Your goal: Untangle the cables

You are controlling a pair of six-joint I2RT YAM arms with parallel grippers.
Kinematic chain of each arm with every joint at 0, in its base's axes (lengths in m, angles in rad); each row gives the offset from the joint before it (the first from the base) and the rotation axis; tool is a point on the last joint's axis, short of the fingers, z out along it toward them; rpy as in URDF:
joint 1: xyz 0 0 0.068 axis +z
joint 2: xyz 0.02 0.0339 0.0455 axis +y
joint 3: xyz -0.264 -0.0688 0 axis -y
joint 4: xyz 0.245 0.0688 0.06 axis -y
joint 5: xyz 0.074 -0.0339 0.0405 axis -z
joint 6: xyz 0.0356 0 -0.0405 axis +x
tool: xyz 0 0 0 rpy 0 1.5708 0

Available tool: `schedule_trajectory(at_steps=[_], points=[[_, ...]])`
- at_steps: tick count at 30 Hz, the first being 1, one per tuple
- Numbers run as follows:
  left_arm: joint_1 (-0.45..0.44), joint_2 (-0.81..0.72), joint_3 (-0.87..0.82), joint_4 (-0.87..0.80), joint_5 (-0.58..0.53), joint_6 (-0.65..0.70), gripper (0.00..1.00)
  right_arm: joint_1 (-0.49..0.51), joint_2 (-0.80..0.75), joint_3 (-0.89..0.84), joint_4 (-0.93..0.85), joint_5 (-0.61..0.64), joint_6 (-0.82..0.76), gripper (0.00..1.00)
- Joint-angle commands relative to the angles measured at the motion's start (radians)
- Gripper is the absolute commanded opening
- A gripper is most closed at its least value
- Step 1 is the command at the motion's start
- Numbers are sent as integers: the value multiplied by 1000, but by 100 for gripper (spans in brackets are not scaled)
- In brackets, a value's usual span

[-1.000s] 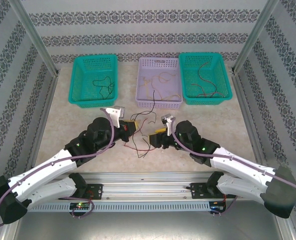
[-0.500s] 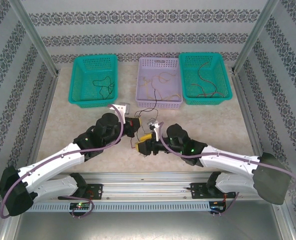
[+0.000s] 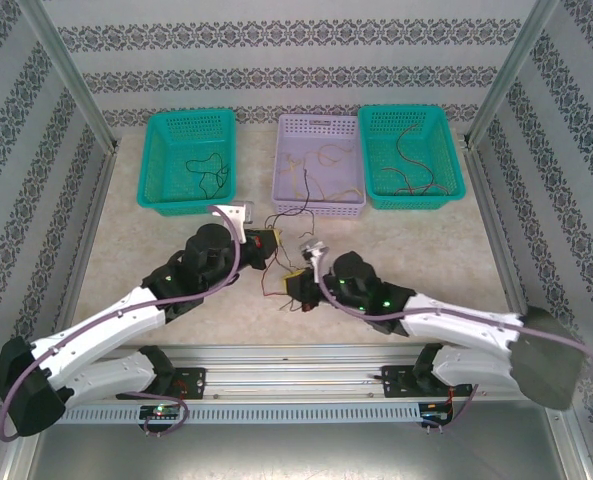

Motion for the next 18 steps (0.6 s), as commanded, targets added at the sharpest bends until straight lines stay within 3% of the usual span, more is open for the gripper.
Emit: schedule_trajectory(at_steps=[1, 4, 7, 10, 12, 13, 18], points=[[16, -31, 17, -93, -13, 49, 0, -73, -160, -42, -58, 86, -13, 0], [25, -44, 7, -116, -8, 55, 1, -136, -268, -60, -130, 62, -8, 0], [30, -52, 0, -118, 3, 55, 15, -166, -327, -56, -193, 50, -17, 0], [33, -58, 4, -128, -2, 60, 21, -186, -366, -46, -240, 57, -30, 0], [36, -63, 13, -148, -15, 63, 35, -210, -391, -36, -261, 54, -35, 0], [37, -65, 15, -154, -17, 63, 38, -223, -398, -35, -263, 43, -33, 0], [42, -75, 7, -163, -17, 72, 38, -288, -433, 10, -303, -12, -30, 0]])
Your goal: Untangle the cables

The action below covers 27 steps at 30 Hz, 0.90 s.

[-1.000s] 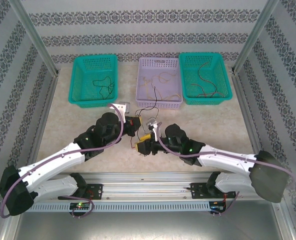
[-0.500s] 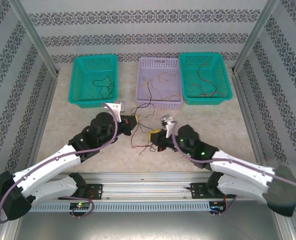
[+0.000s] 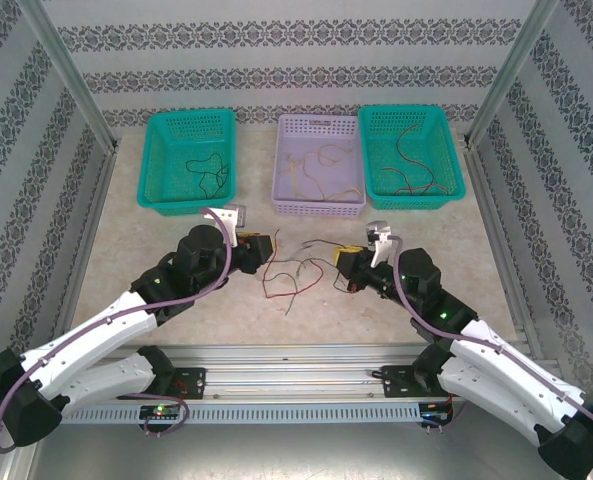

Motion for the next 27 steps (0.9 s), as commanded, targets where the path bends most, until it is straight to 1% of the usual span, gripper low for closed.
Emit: schedule_trajectory(at_steps=[1, 3, 5, 7, 9, 10, 11, 14, 17, 22, 27], points=[[11, -23, 2, -31, -22, 28, 37, -33, -26, 53, -49, -37, -18, 0], [15, -24, -8, -25, -15, 28, 30, -53, -39, 67, -56, -45, -16, 0], [15, -12, -29, -1, 17, 17, 29, -72, -44, 85, -65, -61, -8, 0], [14, 21, -50, 32, 69, -3, 34, -84, -39, 105, -73, -82, -2, 0], [15, 64, -74, 66, 105, -32, 47, -87, -36, 124, -91, -89, -6, 0], [15, 81, -87, 89, 120, -44, 51, -88, -39, 130, -98, -81, -7, 0], [15, 103, -100, 111, 138, -55, 53, -90, -45, 136, -108, -74, -11, 0], [14, 174, -109, 131, 167, -60, 53, -98, -71, 158, -147, -42, -22, 0], [15, 242, -104, 111, 156, -47, 53, -112, -107, 185, -188, -12, -31, 0], [15, 350, -40, 10, 86, -3, 53, -126, -125, 209, -215, -30, -28, 0], [15, 446, 23, -47, 28, 40, 52, -127, -130, 209, -220, -40, -17, 0]])
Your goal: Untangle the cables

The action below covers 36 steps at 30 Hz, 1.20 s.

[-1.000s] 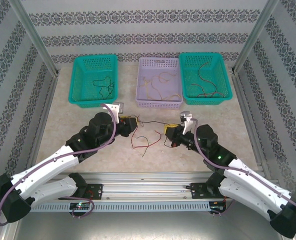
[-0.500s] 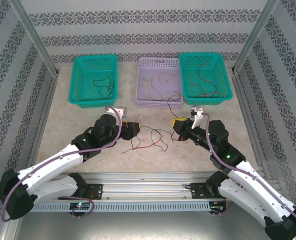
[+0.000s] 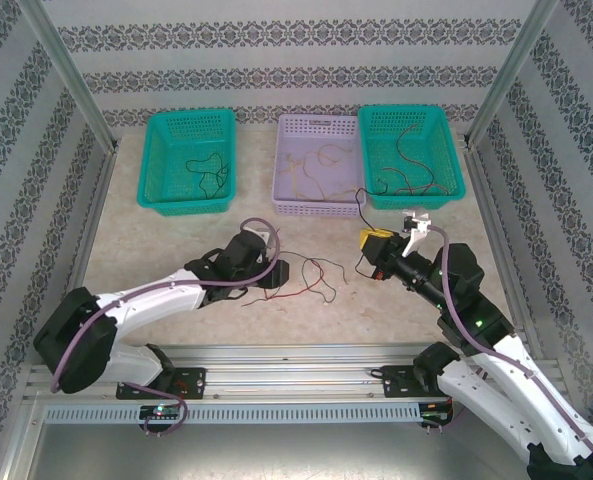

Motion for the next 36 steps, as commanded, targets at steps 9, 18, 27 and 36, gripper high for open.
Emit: schedule_trajectory(at_steps=[9, 18, 27, 36], points=[[7, 203, 107, -75, -61, 52, 44, -5, -11, 28, -23, -17, 6, 0], [8, 304, 172, -121, -131, 62, 45, -4, -9, 5, 0, -33, 23, 0], [8, 410, 246, -169, -206, 80, 34, -4, -14, -17, 12, -38, 33, 0], [8, 428, 248, -163, -227, 82, 17, -5, -18, -37, 20, -38, 37, 0]])
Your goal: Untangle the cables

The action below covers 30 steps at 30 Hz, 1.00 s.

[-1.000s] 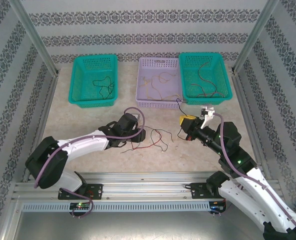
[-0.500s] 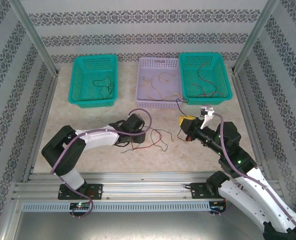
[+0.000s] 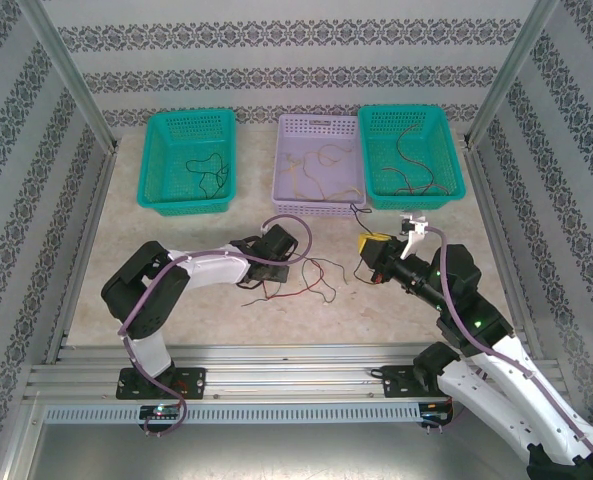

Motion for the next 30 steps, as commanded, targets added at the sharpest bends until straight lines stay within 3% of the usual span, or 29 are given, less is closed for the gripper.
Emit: schedule_trajectory(at_steps=[1, 4, 9, 22, 30], points=[[8, 15, 9, -35, -20, 20, 14, -4, -10, -22, 41, -16, 12, 0], [7, 7, 16, -42, -15, 20, 0, -4, -12, -34, 46, -20, 21, 0], [8, -80, 19, -71, -11, 20, 0, -4, -22, -39, 42, -17, 22, 0], [11, -582, 117, -261, -124, 67, 0, -5, -14, -74, 74, -15, 43, 0], [30, -729, 340, -310, -243, 195, 0, -4, 13, -56, 81, -30, 42, 0]])
